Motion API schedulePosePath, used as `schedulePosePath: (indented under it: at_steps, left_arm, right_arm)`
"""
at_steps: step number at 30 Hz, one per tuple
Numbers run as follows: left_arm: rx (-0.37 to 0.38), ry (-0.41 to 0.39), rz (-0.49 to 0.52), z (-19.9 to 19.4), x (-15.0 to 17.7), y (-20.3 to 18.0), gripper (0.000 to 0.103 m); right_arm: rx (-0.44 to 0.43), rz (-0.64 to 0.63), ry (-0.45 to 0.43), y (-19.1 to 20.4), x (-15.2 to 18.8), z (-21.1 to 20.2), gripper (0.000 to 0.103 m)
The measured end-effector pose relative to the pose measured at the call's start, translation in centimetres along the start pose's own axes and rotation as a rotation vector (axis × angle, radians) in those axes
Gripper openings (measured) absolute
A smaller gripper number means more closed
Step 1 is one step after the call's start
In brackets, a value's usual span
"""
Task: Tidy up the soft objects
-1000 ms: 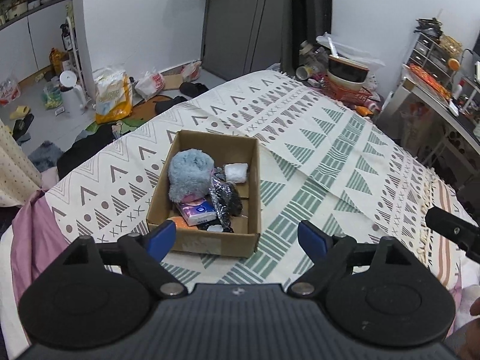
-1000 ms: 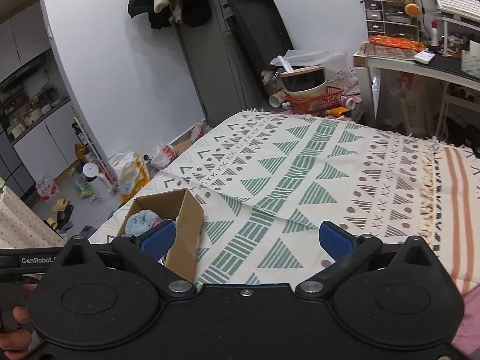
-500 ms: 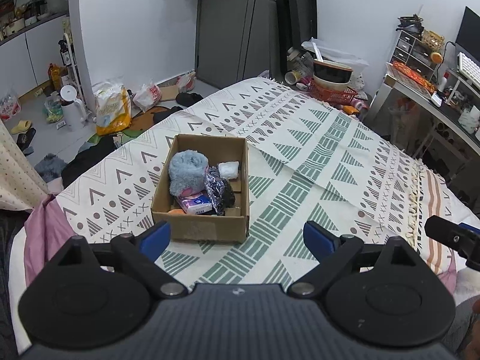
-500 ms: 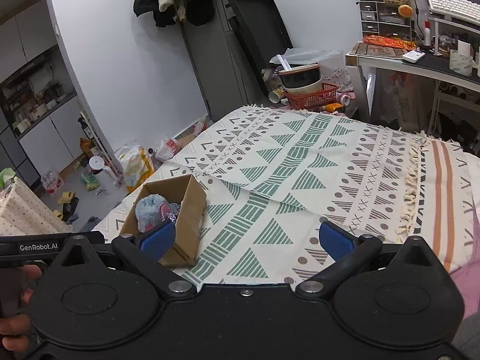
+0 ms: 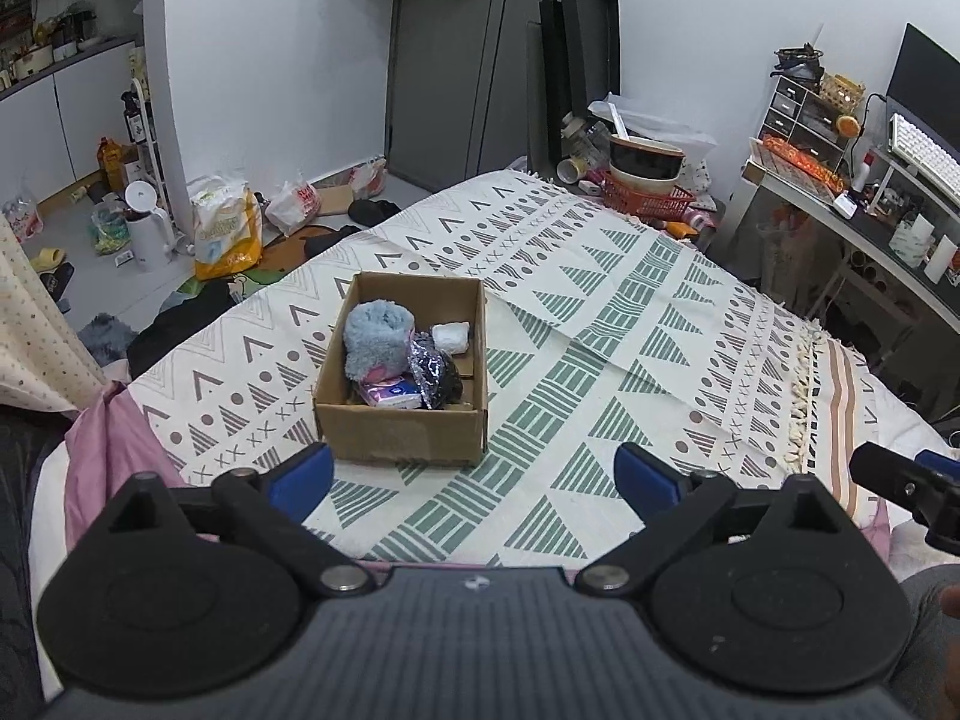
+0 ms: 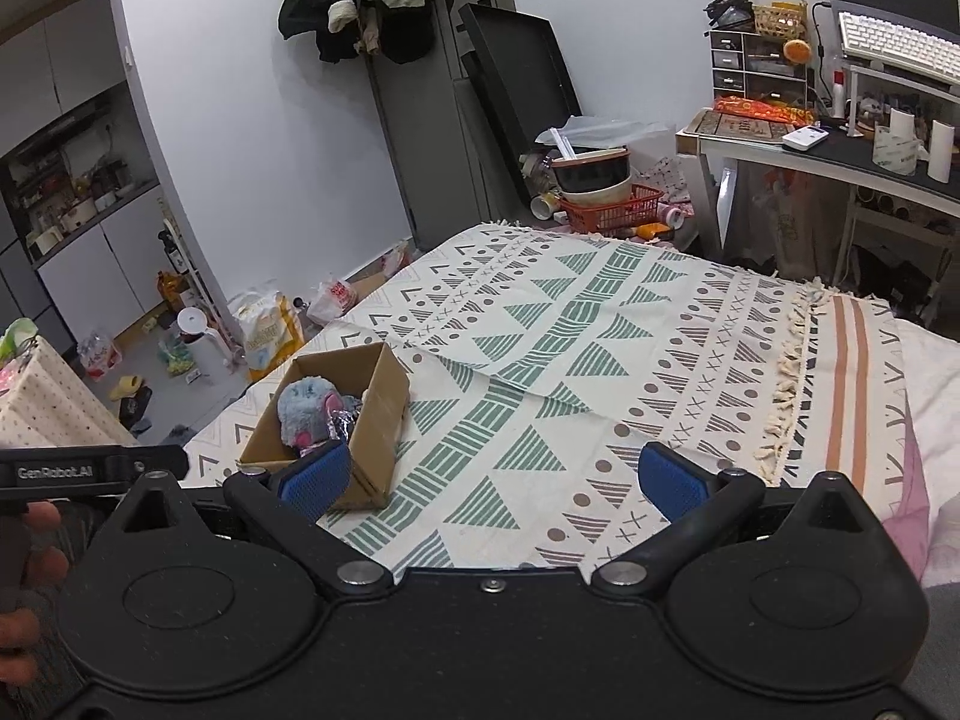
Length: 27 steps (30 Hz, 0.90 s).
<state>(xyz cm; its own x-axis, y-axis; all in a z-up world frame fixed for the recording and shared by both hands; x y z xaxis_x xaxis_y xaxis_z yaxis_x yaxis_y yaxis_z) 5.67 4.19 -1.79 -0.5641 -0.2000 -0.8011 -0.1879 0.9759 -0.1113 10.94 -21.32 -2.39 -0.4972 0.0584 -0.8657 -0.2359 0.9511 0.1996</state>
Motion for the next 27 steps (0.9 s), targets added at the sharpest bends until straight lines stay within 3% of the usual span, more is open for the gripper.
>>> schedulePosePath:
  at_steps: [13,27]
  left_arm:
    - [-0.007,-0.057,0.04,-3.3,0.8,1.2,0.102]
    - [0.018,-0.094,0.062,-5.7,0.6,1.2,0.102]
  right_arm:
    - [-0.025,0.022,-0.004,0.5,1.0,-3.7,0.103]
    - [0.02,-0.014,-0.034,1.0,0.4,-6.0,0.103]
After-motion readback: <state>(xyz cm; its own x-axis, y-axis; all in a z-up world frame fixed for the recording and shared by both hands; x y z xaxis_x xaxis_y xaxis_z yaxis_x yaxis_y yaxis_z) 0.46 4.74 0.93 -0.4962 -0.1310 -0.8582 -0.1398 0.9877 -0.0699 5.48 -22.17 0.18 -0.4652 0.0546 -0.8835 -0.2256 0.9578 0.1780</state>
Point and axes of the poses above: each gripper's, at about its wrist camera, not at the fingertips, and z roughly the way its jaws point, y to its left, x to its underside, the point moved 7 cm from there along z, roughly the way its jaws point, and after that the axes turned 10 degrees about -y, right-handed, at the moved point
